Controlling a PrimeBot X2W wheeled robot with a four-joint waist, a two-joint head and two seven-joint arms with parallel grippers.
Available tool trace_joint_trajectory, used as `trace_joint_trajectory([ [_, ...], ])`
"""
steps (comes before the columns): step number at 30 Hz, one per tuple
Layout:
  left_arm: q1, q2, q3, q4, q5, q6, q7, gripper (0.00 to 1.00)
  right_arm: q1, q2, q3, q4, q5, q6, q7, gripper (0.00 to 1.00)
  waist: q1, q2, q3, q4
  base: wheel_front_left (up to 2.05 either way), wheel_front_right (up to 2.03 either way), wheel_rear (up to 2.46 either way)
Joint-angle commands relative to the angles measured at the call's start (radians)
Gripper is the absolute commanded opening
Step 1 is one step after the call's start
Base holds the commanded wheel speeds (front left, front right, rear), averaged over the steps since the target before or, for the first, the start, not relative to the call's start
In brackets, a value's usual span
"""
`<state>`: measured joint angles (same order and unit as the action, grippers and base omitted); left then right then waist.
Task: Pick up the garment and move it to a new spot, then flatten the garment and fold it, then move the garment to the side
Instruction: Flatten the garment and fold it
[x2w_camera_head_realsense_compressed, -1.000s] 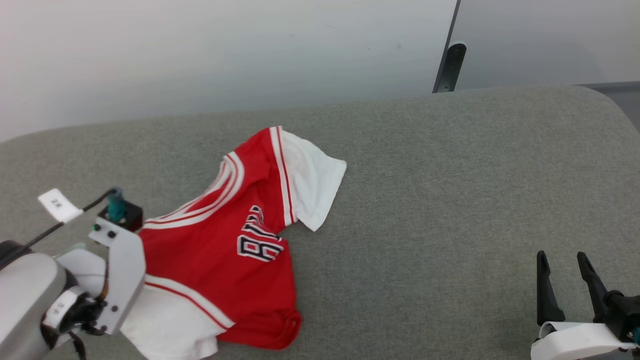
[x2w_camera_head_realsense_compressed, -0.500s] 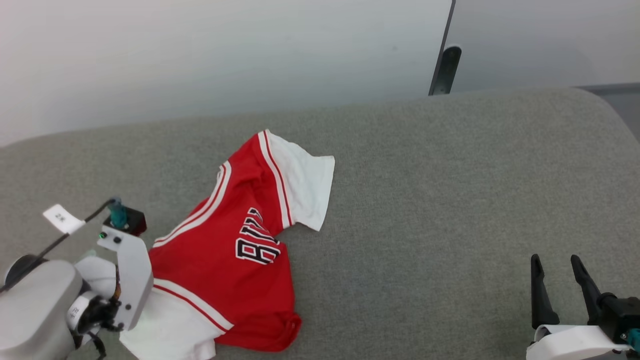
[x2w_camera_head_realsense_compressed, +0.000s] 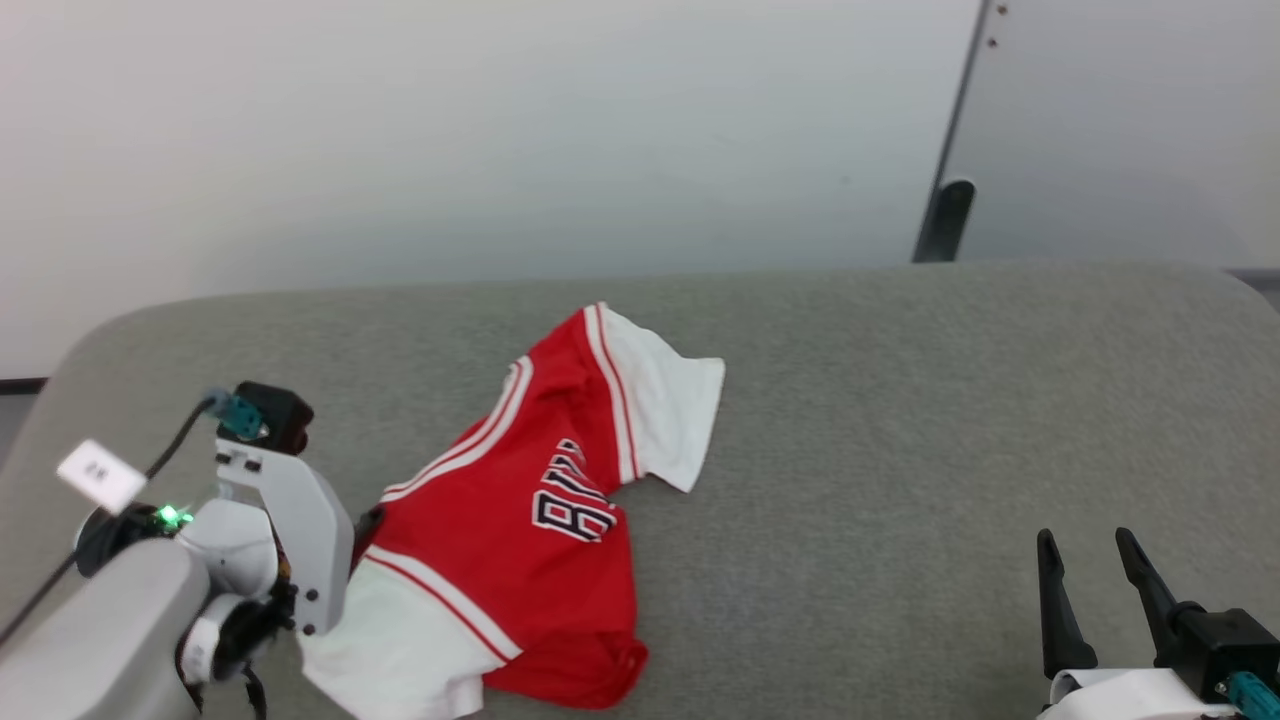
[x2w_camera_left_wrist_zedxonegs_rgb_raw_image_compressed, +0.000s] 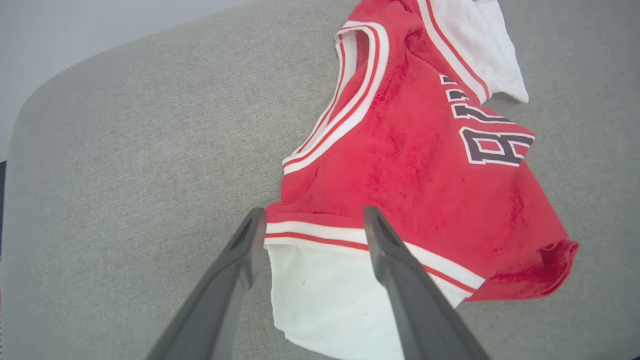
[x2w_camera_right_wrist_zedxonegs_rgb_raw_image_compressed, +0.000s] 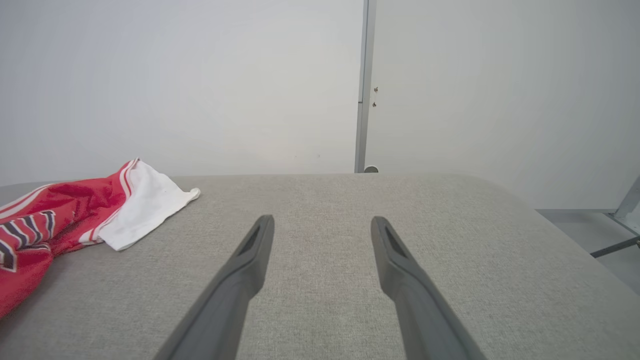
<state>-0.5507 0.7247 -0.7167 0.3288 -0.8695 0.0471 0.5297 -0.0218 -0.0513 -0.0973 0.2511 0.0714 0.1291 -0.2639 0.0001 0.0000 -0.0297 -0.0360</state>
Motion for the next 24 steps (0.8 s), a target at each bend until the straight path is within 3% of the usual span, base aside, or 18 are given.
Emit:
trace_joint_trajectory([
  [1, 0.028, -0.006, 0.013, -0.018, 0.005, 0.014, -0.046, 1.0, 0.003, 0.002, 0.001, -0.003, 0.001, 0.003, -0.001, 1.0, -0.0001, 0.0, -0.029, 0.036, 0.0, 0.0, 0.0],
  [8, 0.099, -0.039, 0.071, -0.068, 0.03, 0.023, -0.325, 1.0, -0.014, -0.008, 0.031, 0.006, 0.016, 0.003, -0.001, 1.0, -0.0001, 0.0, -0.05, 0.103, 0.0, 0.0, 0.0],
  [14, 0.143, -0.083, 0.1, -0.038, 0.058, 0.024, -0.533, 1.0, -0.051, -0.053, 0.088, 0.039, 0.033, 0.003, 0.006, 1.0, -0.0001, 0.0, -0.059, 0.186, 0.0, 0.0, 0.0],
  [24, 0.168, -0.181, 0.163, 0.077, 0.059, 0.04, -0.763, 1.0, -0.172, -0.18, 0.206, 0.112, 0.142, 0.002, 0.164, 1.0, -0.0001, 0.0, -0.047, 0.358, 0.0, 0.0, 0.0],
])
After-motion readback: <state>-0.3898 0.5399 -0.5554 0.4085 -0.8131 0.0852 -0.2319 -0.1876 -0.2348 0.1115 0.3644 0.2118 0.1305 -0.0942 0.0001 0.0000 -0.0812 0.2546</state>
